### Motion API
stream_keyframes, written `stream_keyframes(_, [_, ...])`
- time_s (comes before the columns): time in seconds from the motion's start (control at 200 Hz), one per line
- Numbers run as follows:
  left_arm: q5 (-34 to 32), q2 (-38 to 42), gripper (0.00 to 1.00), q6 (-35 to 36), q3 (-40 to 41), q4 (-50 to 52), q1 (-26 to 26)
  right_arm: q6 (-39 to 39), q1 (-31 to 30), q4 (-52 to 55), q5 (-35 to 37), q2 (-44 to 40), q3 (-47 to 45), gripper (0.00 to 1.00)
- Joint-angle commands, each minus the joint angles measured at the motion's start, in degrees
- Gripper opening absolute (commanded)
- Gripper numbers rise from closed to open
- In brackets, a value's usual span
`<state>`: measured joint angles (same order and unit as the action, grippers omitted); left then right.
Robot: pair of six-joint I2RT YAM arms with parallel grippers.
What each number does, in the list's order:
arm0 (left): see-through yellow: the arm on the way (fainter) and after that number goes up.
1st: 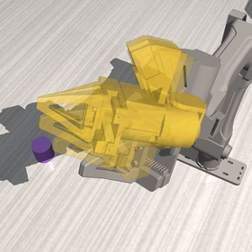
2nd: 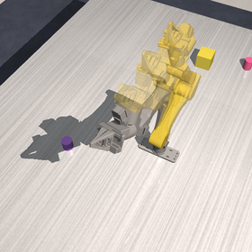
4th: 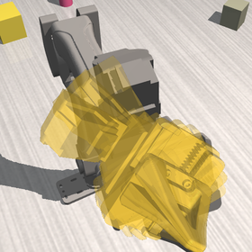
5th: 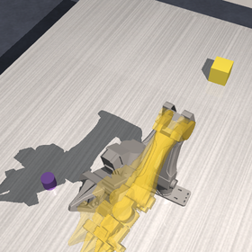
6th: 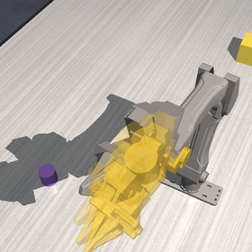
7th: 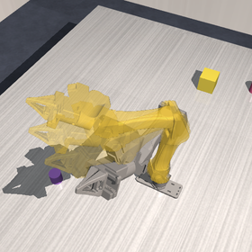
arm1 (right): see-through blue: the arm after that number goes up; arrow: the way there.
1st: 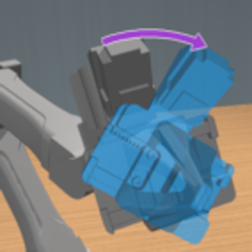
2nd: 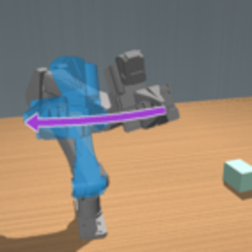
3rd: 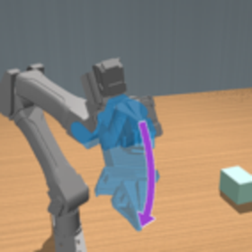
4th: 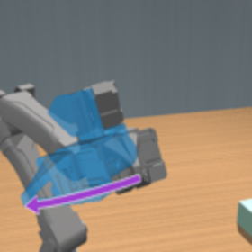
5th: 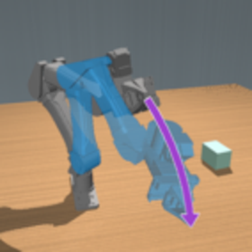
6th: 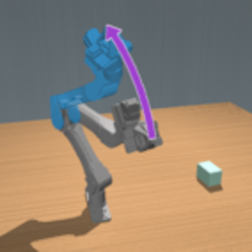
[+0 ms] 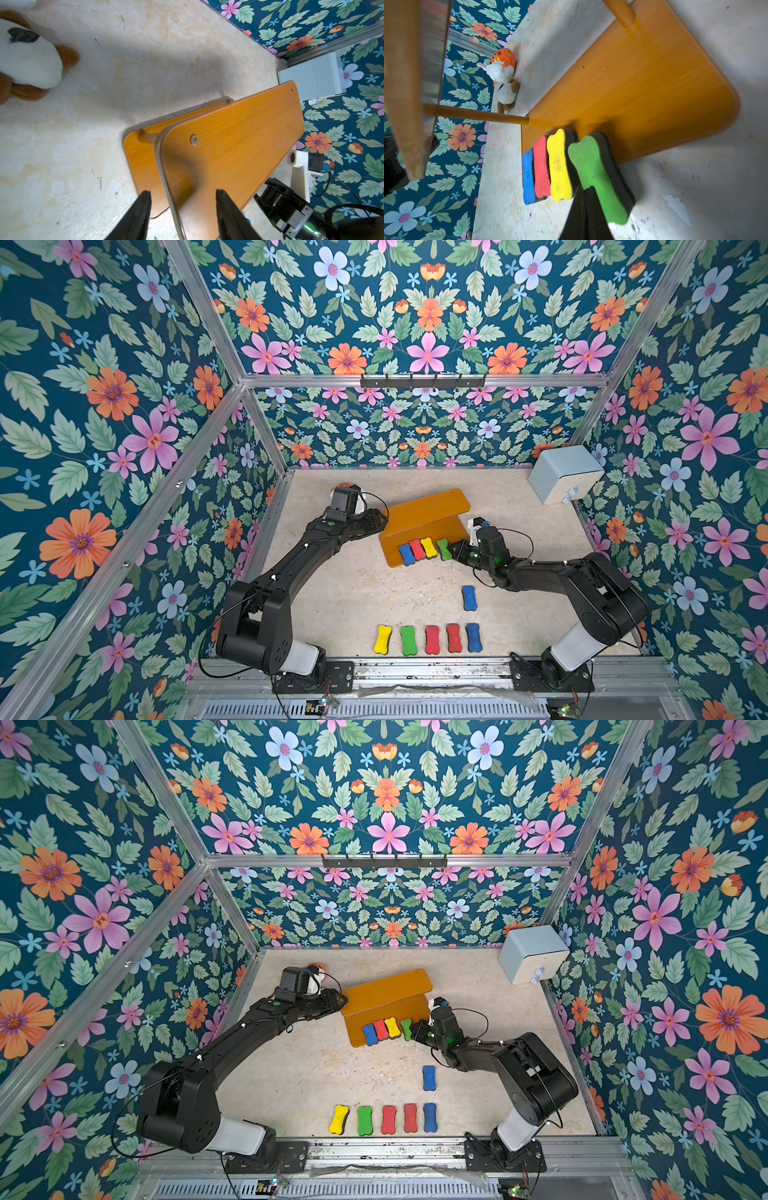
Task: Remove the whiteboard erasers from the shelf
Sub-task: Pick up the whiteboard eraser from the shelf.
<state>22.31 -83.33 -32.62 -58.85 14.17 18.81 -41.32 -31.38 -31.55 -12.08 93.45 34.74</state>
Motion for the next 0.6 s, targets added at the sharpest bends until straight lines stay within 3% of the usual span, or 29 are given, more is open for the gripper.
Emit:
stream_keyframes(0.0, [0.81, 0.22, 0.56, 0.54, 0.05, -0.28, -0.03, -0.15, -0.26, 0.97, 1.4, -0.57, -0.27, 0.05])
stream_keyframes(0.395, [0.13, 0.79, 0.56, 0.7, 0.25, 0.1, -0.06, 10.95, 1.03, 7.78, 1.8, -1.92, 3.59, 0.31])
stream_keyframes(0.595, [-0.02, 0.32, 0.56, 0.72, 0.29, 0.26, -0.01, 14.94, 1.46, 9.21, 0.72, -0.33, 5.93, 0.33])
